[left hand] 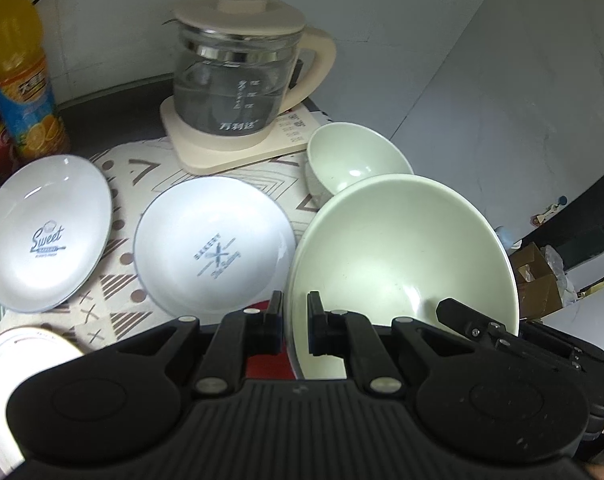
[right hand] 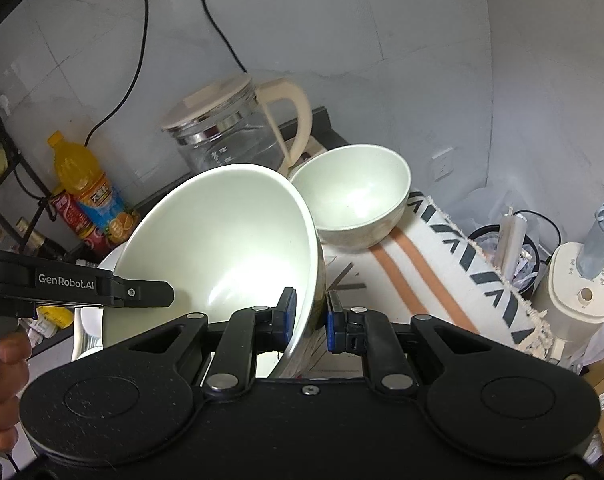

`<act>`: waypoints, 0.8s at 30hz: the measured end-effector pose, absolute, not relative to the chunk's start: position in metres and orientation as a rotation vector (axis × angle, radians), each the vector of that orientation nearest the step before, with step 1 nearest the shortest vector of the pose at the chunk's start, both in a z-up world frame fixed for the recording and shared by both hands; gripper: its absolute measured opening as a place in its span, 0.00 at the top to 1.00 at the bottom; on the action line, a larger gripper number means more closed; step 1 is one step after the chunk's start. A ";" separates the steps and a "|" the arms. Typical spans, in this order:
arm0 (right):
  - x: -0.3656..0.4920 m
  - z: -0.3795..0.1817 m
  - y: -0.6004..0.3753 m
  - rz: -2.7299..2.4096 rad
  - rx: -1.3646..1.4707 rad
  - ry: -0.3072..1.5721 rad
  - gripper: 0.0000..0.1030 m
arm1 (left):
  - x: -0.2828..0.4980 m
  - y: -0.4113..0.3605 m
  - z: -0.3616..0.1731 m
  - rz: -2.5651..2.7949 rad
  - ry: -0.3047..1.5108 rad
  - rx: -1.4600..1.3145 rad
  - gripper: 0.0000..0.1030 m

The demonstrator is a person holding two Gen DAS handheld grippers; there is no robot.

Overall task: Organize plates and bowls
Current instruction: 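Lift the green bowl with the right gripper over the red bowl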

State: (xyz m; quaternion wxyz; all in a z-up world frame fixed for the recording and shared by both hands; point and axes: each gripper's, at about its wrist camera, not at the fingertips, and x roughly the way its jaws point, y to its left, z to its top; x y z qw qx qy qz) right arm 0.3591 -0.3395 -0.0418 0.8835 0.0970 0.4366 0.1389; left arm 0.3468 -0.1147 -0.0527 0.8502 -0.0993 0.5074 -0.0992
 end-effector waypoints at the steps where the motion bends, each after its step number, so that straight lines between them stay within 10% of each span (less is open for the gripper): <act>1: 0.358 -0.042 -0.337 0.293 0.198 0.910 0.85 | 0.345 -0.112 -0.054 -0.205 1.073 -0.211 0.93; 24: 0.335 -0.067 -0.298 0.335 0.141 1.028 0.82 | 0.322 -0.080 -0.100 -0.171 1.192 -0.275 0.91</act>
